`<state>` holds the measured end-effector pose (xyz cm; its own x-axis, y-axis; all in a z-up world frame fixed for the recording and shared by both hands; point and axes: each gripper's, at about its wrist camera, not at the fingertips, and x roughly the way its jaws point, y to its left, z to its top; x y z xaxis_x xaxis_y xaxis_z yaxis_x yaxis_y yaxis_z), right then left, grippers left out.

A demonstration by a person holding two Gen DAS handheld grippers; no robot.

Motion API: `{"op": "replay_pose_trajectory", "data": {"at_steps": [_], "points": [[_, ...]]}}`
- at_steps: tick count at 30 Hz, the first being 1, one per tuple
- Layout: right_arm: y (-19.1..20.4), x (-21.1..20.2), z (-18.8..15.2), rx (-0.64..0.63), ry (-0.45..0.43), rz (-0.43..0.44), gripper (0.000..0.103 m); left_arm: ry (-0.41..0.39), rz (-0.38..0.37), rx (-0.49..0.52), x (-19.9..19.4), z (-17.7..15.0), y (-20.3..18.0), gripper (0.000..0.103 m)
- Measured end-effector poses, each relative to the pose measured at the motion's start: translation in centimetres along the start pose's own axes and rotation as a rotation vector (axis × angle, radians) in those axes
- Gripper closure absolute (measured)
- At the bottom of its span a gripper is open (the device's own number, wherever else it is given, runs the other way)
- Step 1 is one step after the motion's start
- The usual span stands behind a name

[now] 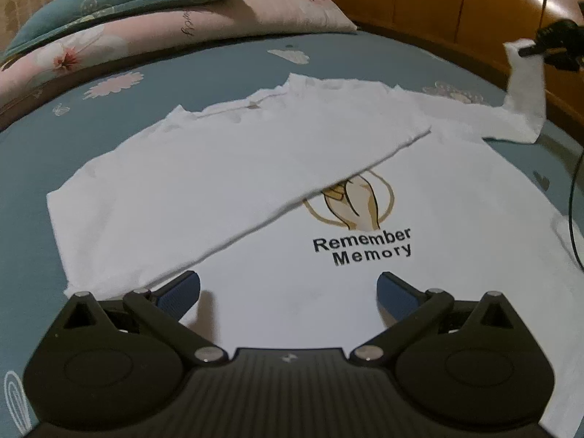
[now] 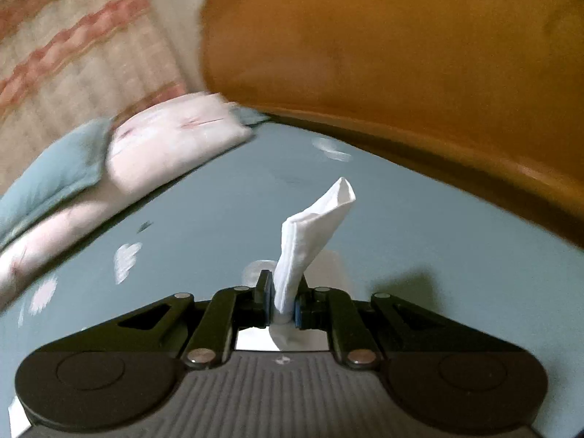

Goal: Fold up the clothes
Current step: 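Lift the sleeve with the right tool and carry it across the shirt front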

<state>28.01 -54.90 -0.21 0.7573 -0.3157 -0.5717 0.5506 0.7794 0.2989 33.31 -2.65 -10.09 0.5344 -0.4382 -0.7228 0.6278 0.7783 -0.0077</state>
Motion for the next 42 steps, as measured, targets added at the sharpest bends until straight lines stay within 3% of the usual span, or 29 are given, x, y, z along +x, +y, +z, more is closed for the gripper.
{"op": "replay_pose_trajectory", "data": {"at_steps": [6, 13, 24, 34, 42], "points": [[7.8, 0.1, 0.6, -0.148, 0.015, 0.037, 0.09, -0.036, 0.009, -0.007, -1.3, 0.2, 0.6, 0.001], [14.7, -0.6, -0.2, -0.246, 0.019, 0.097, 0.09, -0.062, -0.061, 0.018, -2.2, 0.5, 0.3, 0.001], [25.5, 1.2, -4.2, -0.479, 0.083, 0.165, 0.091, -0.059, -0.107, 0.025, -2.3, 0.3, 0.3, 0.001], [32.9, 2.5, -8.1, -0.671, 0.167, 0.256, 0.091, -0.043, -0.156, 0.033, -2.1, -0.1, 0.2, 0.001], [36.3, 1.9, -10.7, -0.797, 0.234, 0.326, 0.091, -0.05, -0.176, 0.049, -2.4, -0.1, 0.0, 0.001]]}}
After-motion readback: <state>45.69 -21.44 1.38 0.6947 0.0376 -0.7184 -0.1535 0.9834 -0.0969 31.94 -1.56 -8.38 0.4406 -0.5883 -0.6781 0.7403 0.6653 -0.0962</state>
